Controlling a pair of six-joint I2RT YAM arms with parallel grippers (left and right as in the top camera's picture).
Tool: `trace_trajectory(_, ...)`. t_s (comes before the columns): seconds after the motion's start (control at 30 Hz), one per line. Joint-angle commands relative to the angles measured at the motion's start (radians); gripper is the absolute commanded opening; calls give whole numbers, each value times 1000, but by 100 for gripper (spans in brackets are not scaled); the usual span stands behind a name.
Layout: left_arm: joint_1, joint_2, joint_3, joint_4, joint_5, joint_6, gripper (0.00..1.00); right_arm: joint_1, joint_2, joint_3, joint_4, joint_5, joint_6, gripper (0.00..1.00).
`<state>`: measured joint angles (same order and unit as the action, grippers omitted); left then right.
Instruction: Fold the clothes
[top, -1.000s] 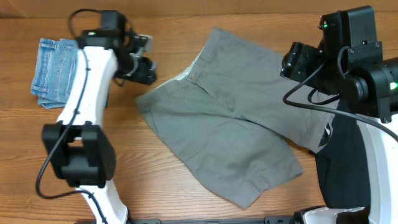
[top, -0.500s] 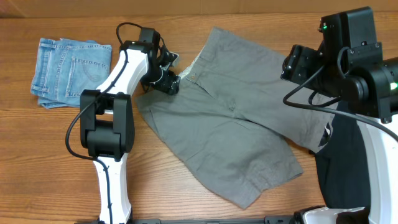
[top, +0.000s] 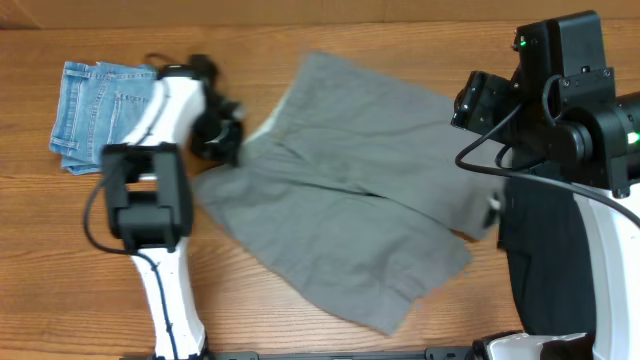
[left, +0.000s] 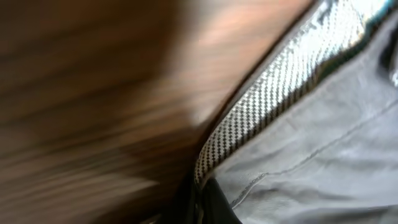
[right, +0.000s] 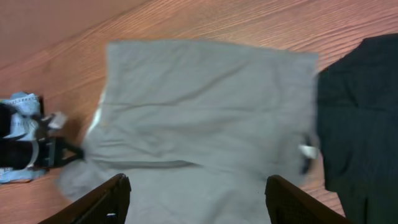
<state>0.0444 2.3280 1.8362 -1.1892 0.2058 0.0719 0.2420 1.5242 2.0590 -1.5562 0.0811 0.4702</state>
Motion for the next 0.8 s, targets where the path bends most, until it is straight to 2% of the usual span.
trace_trajectory(0.0, 160, -72, -31, -16, 16, -72, 4, -3, -5, 15, 6, -3, 2, 75)
trace_trajectory(0.07, 187, -117, -31, -21, 29, -72, 4, -3, 6, 14, 5, -4, 3, 75)
trace_trajectory(0.1, 198, -148, -32, -23, 32, -72, 8, -3, 18, 9, 6, -3, 3, 75)
trace_trajectory(0.17, 204, -218, -31, -31, 33, -68, 35, -3, 47, 0, 9, -3, 6, 75)
trace_trajectory(0.2, 201, -240, -31, -34, 33, -68, 43, -4, 61, -7, 14, -3, 6, 75)
trace_trajectory(0.23, 196, -259, -31, -37, 33, -68, 51, -8, 79, -17, 21, -3, 9, 76)
trace_trajectory(0.3, 175, -319, -31, -47, 33, -68, 58, -30, 146, -51, 35, -4, 29, 75)
trace_trajectory(0.5, 138, -417, -31, -93, 58, -38, 55, -90, 352, -144, 43, -27, 28, 58)
trace_trajectory(0.57, 130, -436, -31, -111, 58, -36, 55, -106, 393, -187, 48, -60, 6, 59)
trace_trajectory(0.63, 120, -453, -31, -143, 58, -23, 55, -137, 439, -277, 101, -157, -75, 59)
trace_trajectory(0.77, 112, -454, -32, -173, 57, -5, 55, -196, 456, -435, 232, -288, -118, 56)
